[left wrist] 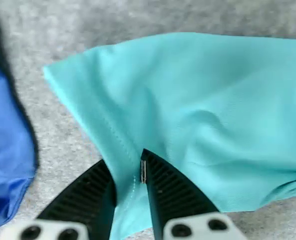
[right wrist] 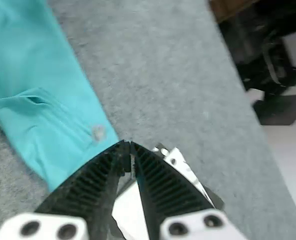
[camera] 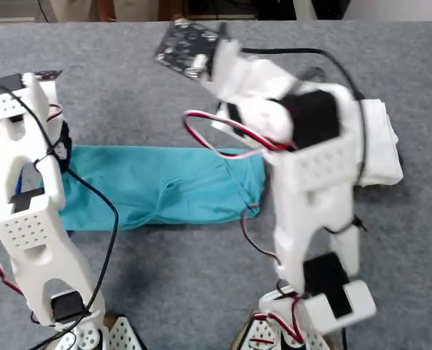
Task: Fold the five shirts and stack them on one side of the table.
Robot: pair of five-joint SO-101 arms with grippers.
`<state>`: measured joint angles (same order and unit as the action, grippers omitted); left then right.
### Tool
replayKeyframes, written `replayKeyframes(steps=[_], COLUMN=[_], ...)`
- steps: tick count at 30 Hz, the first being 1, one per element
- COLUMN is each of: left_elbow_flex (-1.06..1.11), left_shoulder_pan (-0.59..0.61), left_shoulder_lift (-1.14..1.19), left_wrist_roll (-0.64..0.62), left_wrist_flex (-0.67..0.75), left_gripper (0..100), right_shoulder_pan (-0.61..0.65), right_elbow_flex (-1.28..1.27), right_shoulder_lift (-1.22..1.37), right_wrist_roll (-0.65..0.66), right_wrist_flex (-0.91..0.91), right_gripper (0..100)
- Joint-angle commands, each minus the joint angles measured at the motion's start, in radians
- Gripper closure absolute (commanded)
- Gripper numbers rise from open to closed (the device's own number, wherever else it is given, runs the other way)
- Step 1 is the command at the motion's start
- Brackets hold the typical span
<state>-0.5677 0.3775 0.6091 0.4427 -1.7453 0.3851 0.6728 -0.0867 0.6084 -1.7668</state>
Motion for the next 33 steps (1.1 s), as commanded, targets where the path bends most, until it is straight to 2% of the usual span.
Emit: replayKeyframes(steps=[1,5,9,13,17,21,26,33], left_elbow_flex=[-0.038,0.015,0.138,0.216,0.224,0.227,0.218,0.218], left_shoulder_pan=[-0.06,-0.157,-0.324,-0.516,-0.671,-0.746,-0.845,-0.95], left_shoulder_lift=[-0.007,-0.045,-0.18,-0.341,-0.39,-0.361,-0.3,-0.223], left_wrist_roll=[-0.032,-0.063,-0.092,-0.16,-0.204,-0.255,-0.342,-0.446], left_wrist_flex=[-0.014,-0.014,-0.014,-0.012,0.02,0.101,0.164,0.316], left_gripper=[98,98,98,98,98,98,98,98], right_shoulder_pan=[-0.068,-0.074,-0.091,-0.216,-0.466,-0.63,-0.73,-0.774], right_elbow_flex=[-0.05,-0.14,-0.226,-0.377,-0.565,-0.78,-0.967,-0.98], right_shoulder_lift=[-0.119,-0.295,-0.421,-0.506,-0.596,-0.687,-0.737,-0.733], right_wrist_roll=[0.0,0.0,-0.002,-0.028,-0.041,-0.037,0.003,0.04], right_wrist_flex=[-0.02,-0.014,0.061,0.262,0.528,0.786,1.045,1.069], right_gripper=[99.6,99.6,99.6,99.6,99.6,99.6,99.6,99.6])
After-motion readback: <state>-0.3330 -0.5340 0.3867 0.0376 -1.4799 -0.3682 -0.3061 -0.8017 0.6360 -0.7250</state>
